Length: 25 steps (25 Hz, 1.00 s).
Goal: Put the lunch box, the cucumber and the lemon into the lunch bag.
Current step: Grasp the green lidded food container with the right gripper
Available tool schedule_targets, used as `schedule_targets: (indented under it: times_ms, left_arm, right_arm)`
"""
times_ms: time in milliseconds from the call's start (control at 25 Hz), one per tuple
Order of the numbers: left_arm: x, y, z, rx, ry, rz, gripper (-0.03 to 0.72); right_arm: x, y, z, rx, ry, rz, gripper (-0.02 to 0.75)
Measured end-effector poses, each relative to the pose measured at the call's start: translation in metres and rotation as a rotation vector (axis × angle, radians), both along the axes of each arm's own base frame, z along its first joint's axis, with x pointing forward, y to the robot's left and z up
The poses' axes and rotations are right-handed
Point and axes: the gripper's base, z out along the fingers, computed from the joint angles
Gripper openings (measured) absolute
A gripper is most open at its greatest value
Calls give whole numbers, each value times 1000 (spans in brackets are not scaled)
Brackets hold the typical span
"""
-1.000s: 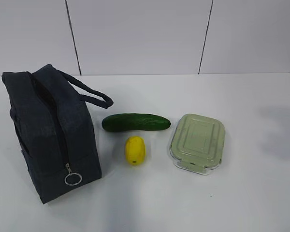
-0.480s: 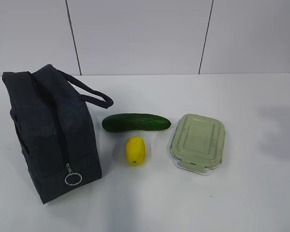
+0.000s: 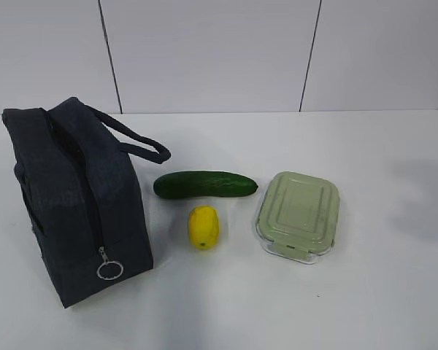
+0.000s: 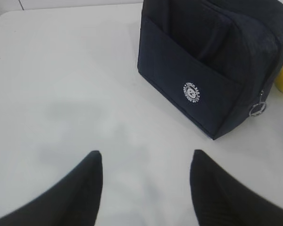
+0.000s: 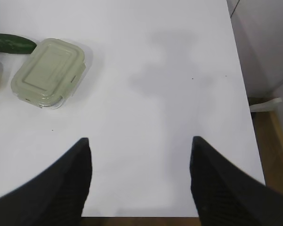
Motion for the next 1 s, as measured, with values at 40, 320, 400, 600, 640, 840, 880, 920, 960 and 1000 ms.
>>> schedule_targets:
  times_ms: [40, 320, 400, 600, 640, 840, 880, 920, 960, 1000]
  left_arm:
    - [0, 0, 0, 0, 0, 0, 432]
    - [2, -2, 0, -21, 10, -14, 432]
    - [4, -3, 1, -34, 26, -21, 432]
    - [14, -4, 1, -61, 79, -52, 432]
    - [16, -5, 2, -67, 89, -56, 432]
    - [24, -6, 20, -90, 74, -65, 432]
    - [26, -6, 24, -91, 79, -64, 432]
    - [28, -6, 28, -92, 79, -70, 432]
    - [30, -6, 32, -92, 81, -74, 432]
    - [32, -6, 37, -92, 82, -79, 432]
  right_arm:
    - [0, 0, 0, 0, 0, 0, 496]
    - [0, 0, 0, 0, 0, 0, 496]
    - [0, 0, 0, 1, 0, -1, 496]
    - [0, 0, 0, 4, 0, 0, 496]
    - [0, 0, 0, 5, 0, 1, 496]
    - [2, 2, 2, 21, -28, 12, 496]
    - [2, 2, 2, 23, -35, 14, 496]
    - [3, 3, 3, 26, -43, 16, 496]
    - [3, 3, 4, 28, -55, 17, 496]
    - [4, 3, 4, 30, -65, 19, 496]
